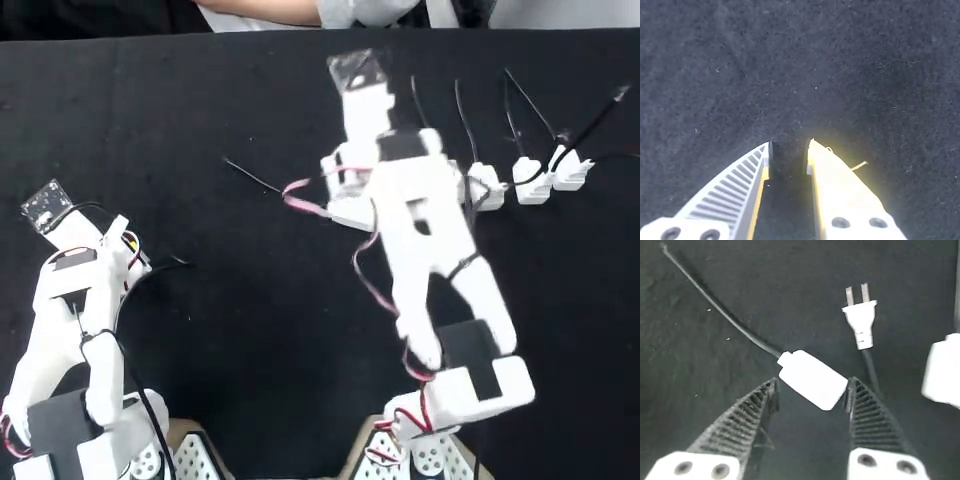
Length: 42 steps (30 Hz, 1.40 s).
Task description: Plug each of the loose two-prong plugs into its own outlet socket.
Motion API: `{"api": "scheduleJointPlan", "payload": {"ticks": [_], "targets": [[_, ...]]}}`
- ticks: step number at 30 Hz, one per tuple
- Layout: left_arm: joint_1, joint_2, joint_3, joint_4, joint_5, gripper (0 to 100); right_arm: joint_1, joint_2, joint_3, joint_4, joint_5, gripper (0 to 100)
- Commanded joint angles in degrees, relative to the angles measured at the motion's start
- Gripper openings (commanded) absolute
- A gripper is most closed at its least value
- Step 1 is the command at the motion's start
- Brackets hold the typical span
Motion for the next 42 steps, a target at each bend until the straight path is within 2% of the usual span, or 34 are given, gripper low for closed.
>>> {"api": "scheduleJointPlan", "payload": {"ticks": [1,4,7,42], "targets": [[-0.2,-0.4,-1.4,-0.7,0.0,13,-1.8,-4.3,9.5,-10.7,-1.8,20.6],[-0.3,-0.4,-1.3,-0.7,0.0,13,-1.6,-4.6,15.1,-18.4,-1.7,20.5],[-0.2,-0.4,-1.3,-0.7,0.0,13,-1.7,-4.5,16.4,-21.5,-1.4,20.5],[-0.2,-0.3,-1.2,-0.7,0.0,13,-1.6,-4.8,16.7,-21.5,-1.2,20.8]]}}
